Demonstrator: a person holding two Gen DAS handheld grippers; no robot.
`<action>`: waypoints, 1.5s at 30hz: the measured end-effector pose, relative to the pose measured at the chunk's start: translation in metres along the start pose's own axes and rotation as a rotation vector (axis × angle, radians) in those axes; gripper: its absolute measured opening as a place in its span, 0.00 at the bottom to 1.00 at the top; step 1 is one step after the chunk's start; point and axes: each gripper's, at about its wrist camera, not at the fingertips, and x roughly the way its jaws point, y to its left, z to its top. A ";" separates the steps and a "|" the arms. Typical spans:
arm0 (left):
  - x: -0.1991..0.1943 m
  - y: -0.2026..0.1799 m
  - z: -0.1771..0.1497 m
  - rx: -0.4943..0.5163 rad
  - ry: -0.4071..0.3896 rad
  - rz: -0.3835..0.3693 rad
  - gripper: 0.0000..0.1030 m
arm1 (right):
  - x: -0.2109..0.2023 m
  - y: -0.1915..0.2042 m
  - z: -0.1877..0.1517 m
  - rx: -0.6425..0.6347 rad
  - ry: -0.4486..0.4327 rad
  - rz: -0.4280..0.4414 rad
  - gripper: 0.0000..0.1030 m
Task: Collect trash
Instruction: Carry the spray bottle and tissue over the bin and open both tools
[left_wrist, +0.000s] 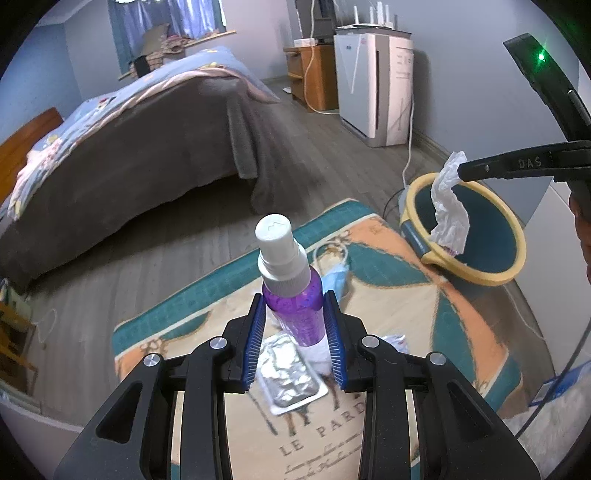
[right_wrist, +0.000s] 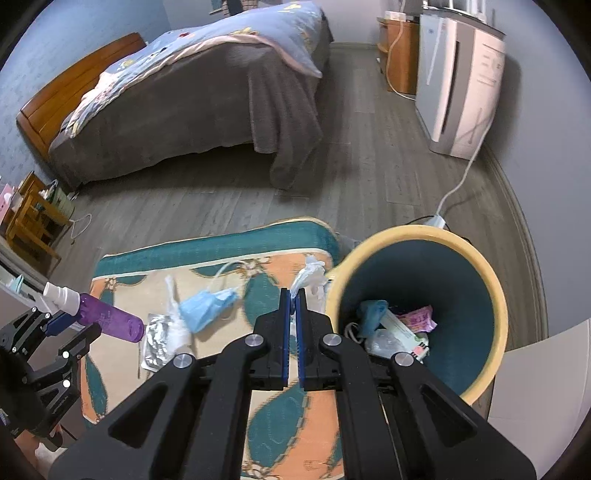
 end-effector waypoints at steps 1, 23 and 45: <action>0.001 -0.004 0.002 0.003 -0.001 -0.003 0.32 | 0.001 -0.006 -0.001 0.008 0.001 -0.004 0.02; 0.034 -0.118 0.051 0.162 -0.048 -0.122 0.32 | 0.011 -0.125 -0.013 0.326 -0.031 -0.078 0.02; 0.113 -0.198 0.067 0.204 0.022 -0.233 0.33 | 0.017 -0.168 -0.028 0.499 -0.014 -0.110 0.02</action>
